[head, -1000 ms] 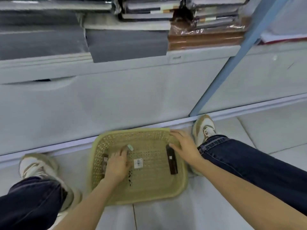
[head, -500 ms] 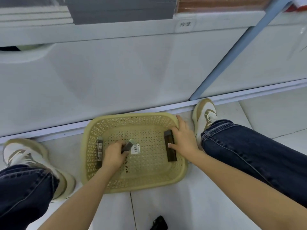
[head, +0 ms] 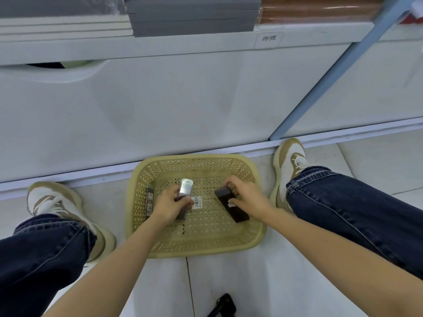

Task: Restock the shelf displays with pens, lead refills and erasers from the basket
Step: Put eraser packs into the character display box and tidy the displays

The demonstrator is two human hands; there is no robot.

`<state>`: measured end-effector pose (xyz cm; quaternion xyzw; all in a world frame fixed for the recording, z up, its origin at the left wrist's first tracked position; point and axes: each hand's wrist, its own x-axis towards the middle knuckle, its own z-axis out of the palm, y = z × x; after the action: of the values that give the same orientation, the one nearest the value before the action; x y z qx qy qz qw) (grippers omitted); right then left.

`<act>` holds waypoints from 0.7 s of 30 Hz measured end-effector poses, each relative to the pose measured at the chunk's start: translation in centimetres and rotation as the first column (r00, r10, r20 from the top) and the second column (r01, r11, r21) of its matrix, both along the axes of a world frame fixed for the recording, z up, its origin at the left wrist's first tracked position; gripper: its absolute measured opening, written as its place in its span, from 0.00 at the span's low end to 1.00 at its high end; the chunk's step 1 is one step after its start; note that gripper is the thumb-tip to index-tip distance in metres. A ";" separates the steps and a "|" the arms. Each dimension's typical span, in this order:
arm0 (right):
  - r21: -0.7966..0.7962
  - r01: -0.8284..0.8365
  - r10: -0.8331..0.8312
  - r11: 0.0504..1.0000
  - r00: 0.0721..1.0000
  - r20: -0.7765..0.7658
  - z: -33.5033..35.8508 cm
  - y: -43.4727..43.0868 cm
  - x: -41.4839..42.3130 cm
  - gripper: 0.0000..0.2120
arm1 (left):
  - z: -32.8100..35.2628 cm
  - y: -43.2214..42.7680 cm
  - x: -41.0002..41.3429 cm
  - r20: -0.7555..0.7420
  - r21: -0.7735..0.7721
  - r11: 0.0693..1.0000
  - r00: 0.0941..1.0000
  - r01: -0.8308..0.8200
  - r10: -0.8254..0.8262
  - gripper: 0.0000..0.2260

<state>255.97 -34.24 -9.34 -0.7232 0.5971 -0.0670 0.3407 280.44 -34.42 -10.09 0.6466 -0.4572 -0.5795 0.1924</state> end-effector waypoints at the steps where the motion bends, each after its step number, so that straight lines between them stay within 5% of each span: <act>1: 0.034 0.063 -0.065 0.997 0.995 0.072 0.4 -0.3 0.3 0.20 | 0.4 0.1 -0.1 -0.042 0.001 1.000 0.999 -0.011 0.011 0.10; 6: 0.208 0.293 -0.357 0.933 0.832 0.426 3.0 -2.5 3.6 0.19 | 2.7 -0.2 -0.3 -0.163 -0.022 0.999 0.986 -0.050 0.046 0.09; 10: 0.282 0.251 -0.373 0.926 0.722 0.583 4.5 -4.1 7.9 0.18 | 4.3 -0.5 0.8 -0.207 -0.046 0.981 0.963 -0.188 0.174 0.16; 15: 0.301 0.177 -0.340 0.937 0.660 0.670 4.7 -5.2 12.8 0.12 | 5.9 -1.0 5.3 -0.222 -0.095 0.957 0.943 -0.276 0.250 0.12; 18: 0.274 0.115 -0.260 0.955 0.770 0.582 3.3 -4.9 15.2 0.10 | 5.6 -0.7 9.0 -0.170 -0.121 0.909 0.911 -0.399 0.377 0.12; 21: 0.342 -0.013 -0.119 0.939 0.924 0.362 1.0 -4.1 17.1 0.19 | 4.5 0.6 12.1 -0.093 -0.106 0.875 0.881 -0.473 0.465 0.14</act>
<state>273.09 -38.35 -8.30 -0.6106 0.5424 -0.1107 0.5663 292.50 -33.77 -5.57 0.7056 -0.3160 -0.5063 0.3820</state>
